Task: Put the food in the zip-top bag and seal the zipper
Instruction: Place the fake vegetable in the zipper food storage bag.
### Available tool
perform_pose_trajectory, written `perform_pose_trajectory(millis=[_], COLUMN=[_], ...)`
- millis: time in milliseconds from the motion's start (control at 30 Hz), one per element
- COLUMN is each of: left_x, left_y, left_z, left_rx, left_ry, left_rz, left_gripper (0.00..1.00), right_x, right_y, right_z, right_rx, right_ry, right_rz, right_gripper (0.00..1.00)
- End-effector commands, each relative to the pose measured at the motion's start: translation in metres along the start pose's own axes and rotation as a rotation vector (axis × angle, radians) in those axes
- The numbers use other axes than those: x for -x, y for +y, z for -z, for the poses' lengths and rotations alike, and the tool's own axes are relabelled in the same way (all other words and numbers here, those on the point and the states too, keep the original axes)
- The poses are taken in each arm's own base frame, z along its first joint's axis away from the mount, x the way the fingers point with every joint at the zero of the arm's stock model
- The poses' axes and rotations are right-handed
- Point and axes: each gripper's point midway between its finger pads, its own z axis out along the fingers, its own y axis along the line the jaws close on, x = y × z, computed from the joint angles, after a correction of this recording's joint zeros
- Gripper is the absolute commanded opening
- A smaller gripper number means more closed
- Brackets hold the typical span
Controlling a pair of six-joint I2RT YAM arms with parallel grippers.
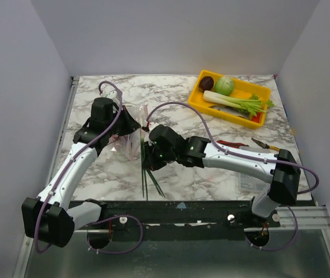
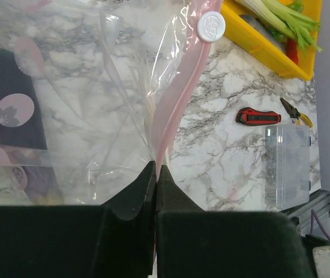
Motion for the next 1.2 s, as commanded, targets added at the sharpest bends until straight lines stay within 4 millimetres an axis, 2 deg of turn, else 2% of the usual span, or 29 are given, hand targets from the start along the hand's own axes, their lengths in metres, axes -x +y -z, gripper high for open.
perform_pose_trajectory(millis=[0, 133, 300, 433, 567, 667, 700, 733, 800, 867, 967, 1033, 1167], left_x=[0.018, 0.021, 0.021, 0.021, 0.025, 0.025, 0.025, 0.025, 0.026, 0.028, 0.028, 0.028, 0.025], left_y=[-0.009, -0.011, -0.017, -0.025, -0.032, -0.033, -0.034, -0.035, -0.036, -0.036, -0.029, -0.027, -0.027], left_z=[0.013, 0.022, 0.026, 0.03, 0.035, 0.037, 0.037, 0.038, 0.04, 0.042, 0.046, 0.047, 0.046], left_rx=[-0.03, -0.035, -0.064, -0.107, -0.133, -0.139, -0.143, -0.146, -0.149, -0.144, -0.108, -0.094, -0.101], left_ry=[-0.09, -0.115, -0.119, -0.123, -0.132, -0.139, -0.14, -0.141, -0.147, -0.158, -0.174, -0.179, -0.169], left_rz=[-0.075, -0.112, -0.135, -0.157, -0.178, -0.187, -0.188, -0.19, -0.19, -0.191, -0.189, -0.186, -0.174], left_gripper=[0.0, 0.0, 0.0, 0.0, 0.0, 0.0, 0.0, 0.0, 0.0, 0.0, 0.0, 0.0, 0.0], right_x=[-0.043, -0.011, 0.021, 0.047, 0.082, 0.099, 0.105, 0.109, 0.127, 0.143, 0.157, 0.16, 0.154], right_y=[0.04, 0.052, 0.041, 0.028, 0.018, 0.015, 0.017, 0.018, 0.019, 0.015, -0.003, -0.016, -0.026], right_z=[0.033, 0.059, 0.075, 0.08, 0.081, 0.067, 0.06, 0.051, 0.034, 0.016, 0.003, 0.006, 0.021], right_rx=[0.204, 0.326, 0.393, 0.467, 0.541, 0.553, 0.582, 0.6, 0.639, 0.632, 0.542, 0.475, 0.391], right_ry=[0.348, 0.355, 0.356, 0.355, 0.29, 0.287, 0.293, 0.303, 0.265, 0.21, 0.093, 0.011, -0.03], right_rz=[-0.113, -0.254, -0.408, -0.551, -0.606, -0.641, -0.653, -0.668, -0.648, -0.617, -0.604, -0.599, -0.549], right_gripper=[0.0, 0.0, 0.0, 0.0, 0.0, 0.01, 0.04, 0.11, 0.34, 0.46, 0.55, 0.6, 0.61])
